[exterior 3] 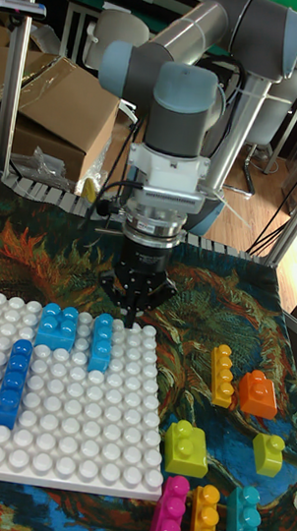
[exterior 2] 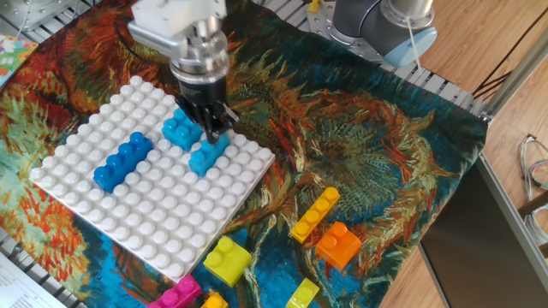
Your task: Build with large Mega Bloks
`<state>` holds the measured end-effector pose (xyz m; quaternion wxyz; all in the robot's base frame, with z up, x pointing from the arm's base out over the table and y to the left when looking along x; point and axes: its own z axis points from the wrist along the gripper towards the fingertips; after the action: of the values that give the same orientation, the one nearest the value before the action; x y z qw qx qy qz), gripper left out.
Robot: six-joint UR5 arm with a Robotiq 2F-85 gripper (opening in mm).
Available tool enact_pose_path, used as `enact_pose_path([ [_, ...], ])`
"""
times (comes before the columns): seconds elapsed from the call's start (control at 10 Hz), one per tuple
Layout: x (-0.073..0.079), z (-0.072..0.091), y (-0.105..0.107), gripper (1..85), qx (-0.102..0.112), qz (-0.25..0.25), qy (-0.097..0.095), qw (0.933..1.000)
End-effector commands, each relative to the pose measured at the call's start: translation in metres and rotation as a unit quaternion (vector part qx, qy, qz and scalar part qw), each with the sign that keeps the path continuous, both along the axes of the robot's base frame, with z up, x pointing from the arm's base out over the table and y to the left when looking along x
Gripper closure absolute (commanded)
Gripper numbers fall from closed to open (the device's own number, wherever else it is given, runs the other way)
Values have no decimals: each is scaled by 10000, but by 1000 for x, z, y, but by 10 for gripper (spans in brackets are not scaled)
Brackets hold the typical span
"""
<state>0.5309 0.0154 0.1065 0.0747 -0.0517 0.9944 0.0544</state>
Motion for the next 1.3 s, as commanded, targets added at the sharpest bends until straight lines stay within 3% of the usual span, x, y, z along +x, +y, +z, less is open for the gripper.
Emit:
enact_pose_path([
  [0.0,5,4,10,223,-220,-378,34,9990],
  [0.1,-5,3,5,230,-342,-312,225,9987],
  [0.3,-7,3,9,160,-297,4,233,9993],
  [0.4,-3,1,21,80,-193,30,154,9997],
  [0.6,5,-18,69,77,-262,-403,3,9988],
  [0.7,8,-18,86,80,-251,-582,39,9980],
  [0.8,8,-13,85,103,-253,-646,105,9975],
  [1.0,-2,-14,89,107,-258,-192,264,9991],
  [1.2,-2,-14,90,93,-257,60,252,9993],
])
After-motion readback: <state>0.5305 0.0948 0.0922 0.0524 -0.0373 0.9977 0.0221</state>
